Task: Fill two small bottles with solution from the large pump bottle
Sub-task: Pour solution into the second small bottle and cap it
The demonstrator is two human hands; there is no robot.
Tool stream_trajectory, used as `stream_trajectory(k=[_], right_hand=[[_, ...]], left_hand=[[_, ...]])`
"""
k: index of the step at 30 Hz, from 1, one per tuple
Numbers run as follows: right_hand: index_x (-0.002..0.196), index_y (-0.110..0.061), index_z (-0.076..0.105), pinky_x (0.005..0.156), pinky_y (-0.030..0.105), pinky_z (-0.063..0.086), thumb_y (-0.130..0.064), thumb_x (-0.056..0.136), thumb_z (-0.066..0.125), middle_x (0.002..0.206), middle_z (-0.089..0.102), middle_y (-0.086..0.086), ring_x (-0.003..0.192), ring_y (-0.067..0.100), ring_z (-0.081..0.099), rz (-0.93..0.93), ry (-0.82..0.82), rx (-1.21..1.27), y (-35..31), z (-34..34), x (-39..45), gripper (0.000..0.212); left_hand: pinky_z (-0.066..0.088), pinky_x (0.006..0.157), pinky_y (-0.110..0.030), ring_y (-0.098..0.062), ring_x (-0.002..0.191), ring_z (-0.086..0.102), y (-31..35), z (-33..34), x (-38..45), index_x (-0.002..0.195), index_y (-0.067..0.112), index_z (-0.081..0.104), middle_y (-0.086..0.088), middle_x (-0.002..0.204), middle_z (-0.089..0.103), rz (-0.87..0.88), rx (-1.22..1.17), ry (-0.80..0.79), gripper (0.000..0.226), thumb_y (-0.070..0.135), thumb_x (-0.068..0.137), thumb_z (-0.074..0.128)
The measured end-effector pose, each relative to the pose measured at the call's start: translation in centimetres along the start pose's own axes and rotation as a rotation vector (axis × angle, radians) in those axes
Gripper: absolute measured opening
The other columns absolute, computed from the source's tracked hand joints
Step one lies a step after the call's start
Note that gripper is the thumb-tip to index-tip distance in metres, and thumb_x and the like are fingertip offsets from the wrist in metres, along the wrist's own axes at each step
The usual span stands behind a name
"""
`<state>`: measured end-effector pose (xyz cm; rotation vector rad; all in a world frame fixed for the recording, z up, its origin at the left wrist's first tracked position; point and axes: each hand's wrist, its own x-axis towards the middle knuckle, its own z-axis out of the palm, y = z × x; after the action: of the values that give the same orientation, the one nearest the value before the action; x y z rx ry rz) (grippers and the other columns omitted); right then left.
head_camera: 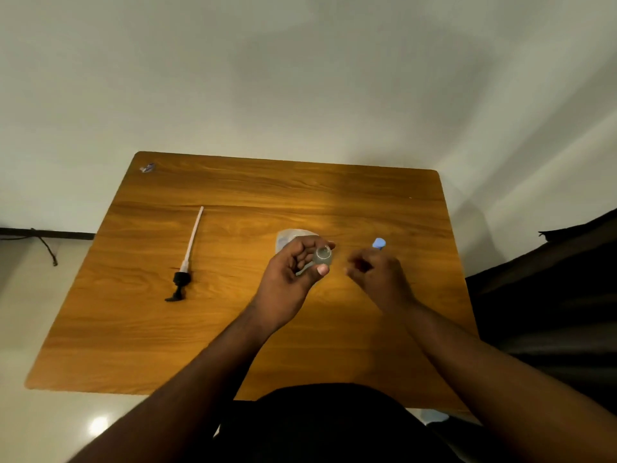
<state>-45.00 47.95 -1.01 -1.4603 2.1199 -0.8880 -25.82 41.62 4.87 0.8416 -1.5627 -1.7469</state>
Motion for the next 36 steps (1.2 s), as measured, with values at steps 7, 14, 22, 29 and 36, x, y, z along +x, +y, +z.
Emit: stream_trajectory(k=[7,14,22,29,36], right_hand=[[0.114,-0.008,0.065,0.09,0.038,0.052,-0.011,0.085,0.067,0.116,0.065,0.01,0.106,0.026,0.061,0.354,-0.049,-0.105,9.0,-2.5,0.5,0.029],[0.128,-0.013,0.054,0.101,0.039,0.042,-0.022,0.078,0.074,0.134,0.047,0.009,0.12,0.028,0.049,0.465,-0.181,-0.089,10.9,1.1,2.0,0.055],[0.088,-0.011,0.068,0.078,0.031,0.051,-0.004,0.075,0.075,0.096,0.068,0.006,0.092,0.022,0.063,0.436,-0.151,0.154,8.7,0.5,-1.9,0.017],[0.112,-0.028,0.064,0.073,0.029,0.057,-0.015,0.093,0.056,0.11,0.065,0.005,0.093,0.018,0.069,0.462,-0.103,1.03,1.0,-9.1,-1.0,0.024],[0.097,-0.025,0.066,0.072,0.026,0.057,-0.014,0.08,0.071,0.097,0.07,0.0,0.09,0.016,0.067,0.097,-0.039,0.648,-3.4,-12.4,-0.4,0.02]], left_hand=[[0.05,0.093,-0.031,-0.017,0.114,0.063,-2.5,4.3,0.9,0.109,0.019,0.061,-0.006,0.121,0.068,-0.063,-0.002,-0.005,0.033,-0.005,0.088,0.064],[0.05,0.094,-0.034,-0.022,0.114,0.063,-3.8,5.8,1.5,0.114,0.005,0.059,-0.012,0.122,0.067,-0.134,0.032,0.023,0.03,-0.006,0.087,0.065],[0.051,0.09,-0.035,-0.018,0.108,0.064,-3.4,6.3,1.7,0.115,0.005,0.06,-0.011,0.121,0.068,-0.148,0.053,0.018,0.03,-0.005,0.087,0.065],[0.055,0.076,-0.033,-0.013,0.099,0.066,-2.3,6.8,1.8,0.118,0.01,0.062,-0.006,0.116,0.07,-0.1,0.028,0.002,0.031,0.0,0.089,0.065],[0.058,0.074,-0.03,-0.018,0.109,0.066,-0.3,7.6,1.7,0.135,0.023,0.048,-0.007,0.121,0.069,-0.057,-0.006,-0.036,0.053,-0.001,0.09,0.063]])
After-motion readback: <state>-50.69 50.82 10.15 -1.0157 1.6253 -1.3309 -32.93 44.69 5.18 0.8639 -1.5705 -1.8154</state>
